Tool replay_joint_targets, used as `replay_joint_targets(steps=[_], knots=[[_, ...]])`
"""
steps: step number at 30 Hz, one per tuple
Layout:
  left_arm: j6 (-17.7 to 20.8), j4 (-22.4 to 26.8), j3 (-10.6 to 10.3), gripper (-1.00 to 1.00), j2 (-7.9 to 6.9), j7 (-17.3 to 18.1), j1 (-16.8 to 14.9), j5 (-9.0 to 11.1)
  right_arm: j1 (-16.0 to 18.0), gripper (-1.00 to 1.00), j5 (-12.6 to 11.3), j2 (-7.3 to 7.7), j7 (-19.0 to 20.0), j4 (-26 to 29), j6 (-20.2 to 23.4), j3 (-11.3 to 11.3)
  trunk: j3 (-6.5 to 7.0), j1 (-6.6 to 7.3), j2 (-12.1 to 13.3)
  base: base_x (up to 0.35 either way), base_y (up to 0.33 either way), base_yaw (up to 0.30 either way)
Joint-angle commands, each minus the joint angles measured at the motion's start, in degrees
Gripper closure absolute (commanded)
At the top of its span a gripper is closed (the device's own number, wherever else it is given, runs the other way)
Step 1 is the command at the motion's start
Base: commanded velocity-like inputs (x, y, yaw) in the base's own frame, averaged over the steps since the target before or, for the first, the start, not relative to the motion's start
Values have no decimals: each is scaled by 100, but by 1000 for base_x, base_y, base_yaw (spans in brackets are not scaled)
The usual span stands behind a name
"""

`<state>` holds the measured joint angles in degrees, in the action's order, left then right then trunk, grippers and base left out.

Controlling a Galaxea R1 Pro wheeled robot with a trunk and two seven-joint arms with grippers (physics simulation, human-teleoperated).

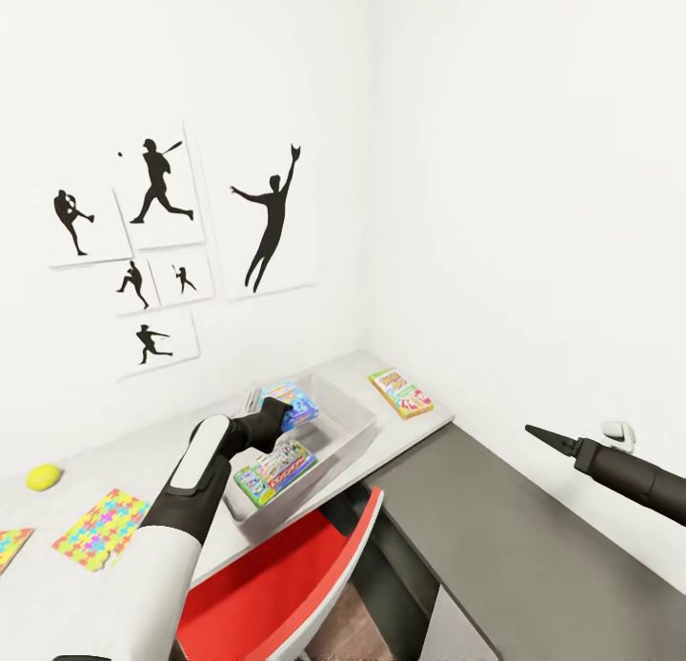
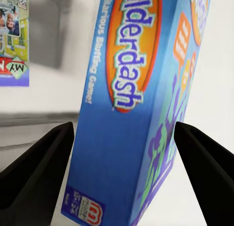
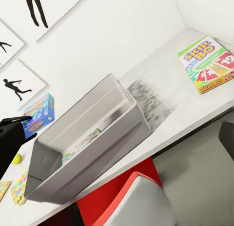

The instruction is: Put all the toys in the child's room - the three board games (two on the bed and one on the table), the two jigsaw puzzles on the table, and the tennis ball on the table - inside the toy box on the table in the child's room.

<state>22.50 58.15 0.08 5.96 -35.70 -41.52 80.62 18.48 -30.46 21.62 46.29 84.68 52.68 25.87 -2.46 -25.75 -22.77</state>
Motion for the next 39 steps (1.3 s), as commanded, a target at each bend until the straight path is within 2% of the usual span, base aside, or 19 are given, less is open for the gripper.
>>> replay_joint_targets(steps=[1,9,16,23,33,39], knots=[[3,9,1,100,-8,-42,-5,42,7,-100,5,0,21,1,26,6,-24,-4,-15,0,0,0],[1,5,1,100,-33,-42,-41,42,7,-100,5,0,26,0,27,6,-98,-4,-15,0,0,0],[6,-1,-2,100,-34,-42,-243,42,7,-100,5,0,25,-1,26,6,-164,-4,-15,0,0,0],[8,2,-5,100,-40,-42,-318,42,7,-100,5,0,26,0,26,6,-223,-4,-15,0,0,0],[9,5,-7,100,-42,-42,-349,42,7,-100,5,0,29,1,24,10,-250,-4,-15,0,0,-10],[9,10,-5,100,-42,-42,-354,42,7,-100,5,0,29,-2,25,11,-254,-4,-15,0,0,-148]])
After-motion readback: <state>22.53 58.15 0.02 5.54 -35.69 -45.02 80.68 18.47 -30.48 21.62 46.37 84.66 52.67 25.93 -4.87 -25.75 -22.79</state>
